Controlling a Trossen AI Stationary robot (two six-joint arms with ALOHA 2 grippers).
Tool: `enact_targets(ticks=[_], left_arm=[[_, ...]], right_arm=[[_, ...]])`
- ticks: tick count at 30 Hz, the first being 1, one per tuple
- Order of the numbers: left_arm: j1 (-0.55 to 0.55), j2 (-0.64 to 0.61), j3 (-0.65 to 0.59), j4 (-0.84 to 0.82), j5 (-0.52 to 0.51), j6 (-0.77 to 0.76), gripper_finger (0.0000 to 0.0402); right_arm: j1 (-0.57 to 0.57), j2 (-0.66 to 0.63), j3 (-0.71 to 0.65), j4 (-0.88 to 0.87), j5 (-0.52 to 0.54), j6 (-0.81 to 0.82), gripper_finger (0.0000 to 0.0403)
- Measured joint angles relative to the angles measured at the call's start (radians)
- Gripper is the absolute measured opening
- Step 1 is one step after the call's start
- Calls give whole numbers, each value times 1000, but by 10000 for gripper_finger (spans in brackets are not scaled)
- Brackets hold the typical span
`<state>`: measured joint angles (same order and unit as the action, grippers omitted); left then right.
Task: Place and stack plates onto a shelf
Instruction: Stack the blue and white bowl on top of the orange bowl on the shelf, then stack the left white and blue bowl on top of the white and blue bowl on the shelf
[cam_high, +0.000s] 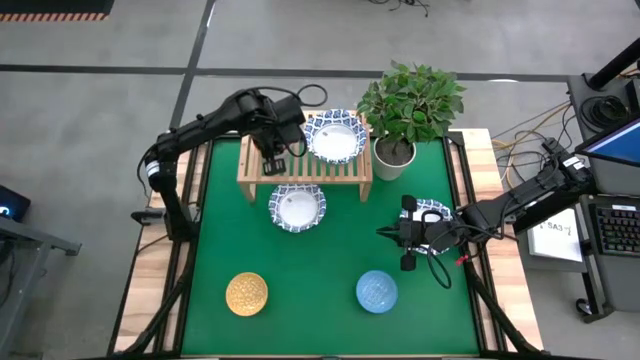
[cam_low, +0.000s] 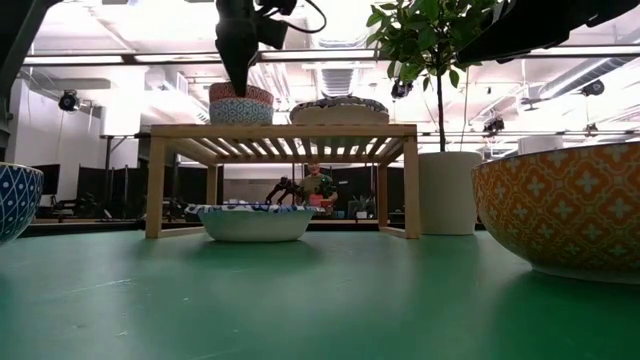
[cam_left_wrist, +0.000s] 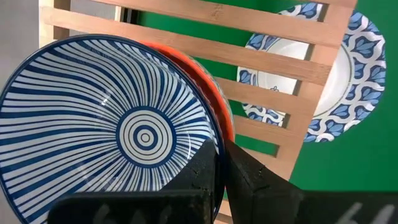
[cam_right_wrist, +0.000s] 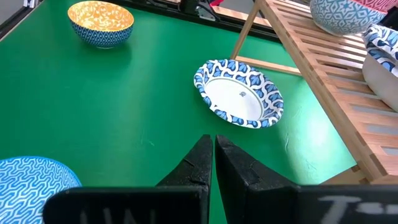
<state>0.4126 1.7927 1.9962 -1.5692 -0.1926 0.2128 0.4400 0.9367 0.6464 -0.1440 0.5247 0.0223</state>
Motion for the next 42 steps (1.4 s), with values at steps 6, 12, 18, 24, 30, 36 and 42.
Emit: enact_targets(ticks=[6, 12, 18, 24, 30, 36, 42], left_arm=[[0, 0, -2, 5, 5, -6, 1], [0, -5, -2, 8, 76, -14, 7], [0, -5, -2, 13, 78, -27, 6], [0, -6, -2, 18, 78, -38, 39], [0, -9, -2, 22, 78, -36, 84], [-1, -35, 4, 14, 78, -39, 137], [-5, -96, 4, 13, 78, -93, 165]], right_arm=[[0, 0, 0, 0, 0, 3, 9], [0, 0, 0, 0, 0, 3, 9], [0, 0, 0, 0, 0, 3, 9], [0, 0, 0, 0, 0, 4, 9], [0, 0, 0, 0, 0, 17, 9], [0, 0, 0, 1, 0, 31, 9], [0, 0, 0, 1, 0, 70, 9]])
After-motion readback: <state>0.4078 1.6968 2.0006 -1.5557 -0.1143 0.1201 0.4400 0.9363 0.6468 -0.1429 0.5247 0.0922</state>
